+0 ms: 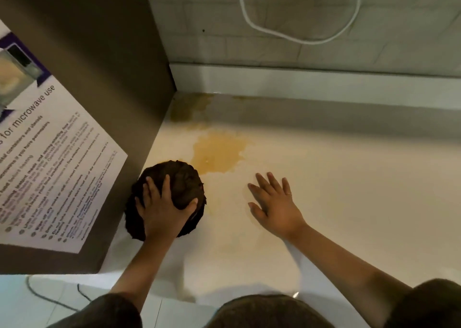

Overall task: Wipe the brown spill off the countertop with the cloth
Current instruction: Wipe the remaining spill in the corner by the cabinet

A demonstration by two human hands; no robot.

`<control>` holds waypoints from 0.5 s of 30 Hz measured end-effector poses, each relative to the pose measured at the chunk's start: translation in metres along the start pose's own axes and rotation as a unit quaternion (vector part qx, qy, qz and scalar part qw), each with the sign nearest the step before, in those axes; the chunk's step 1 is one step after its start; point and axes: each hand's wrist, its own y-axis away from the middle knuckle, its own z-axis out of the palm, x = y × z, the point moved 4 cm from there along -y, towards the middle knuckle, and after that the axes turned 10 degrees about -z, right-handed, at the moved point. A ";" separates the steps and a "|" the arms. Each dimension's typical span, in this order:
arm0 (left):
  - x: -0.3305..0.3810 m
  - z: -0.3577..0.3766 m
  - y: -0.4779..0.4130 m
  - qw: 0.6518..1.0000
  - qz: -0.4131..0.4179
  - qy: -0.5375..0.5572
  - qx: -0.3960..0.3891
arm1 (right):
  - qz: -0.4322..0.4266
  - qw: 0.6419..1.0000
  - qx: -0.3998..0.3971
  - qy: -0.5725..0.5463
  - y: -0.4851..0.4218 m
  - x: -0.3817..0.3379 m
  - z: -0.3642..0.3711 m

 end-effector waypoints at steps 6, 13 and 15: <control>0.008 -0.001 -0.035 0.994 0.110 -0.005 0.000 | 0.002 1.000 0.001 0.010 0.000 -0.001 -0.001; 0.022 -0.002 -0.058 0.973 0.226 -0.015 -0.039 | 0.003 1.000 0.002 0.008 0.000 -0.002 -0.003; 0.021 -0.003 -0.054 0.970 0.237 -0.011 -0.045 | 0.004 1.000 0.003 0.006 0.000 -0.002 -0.003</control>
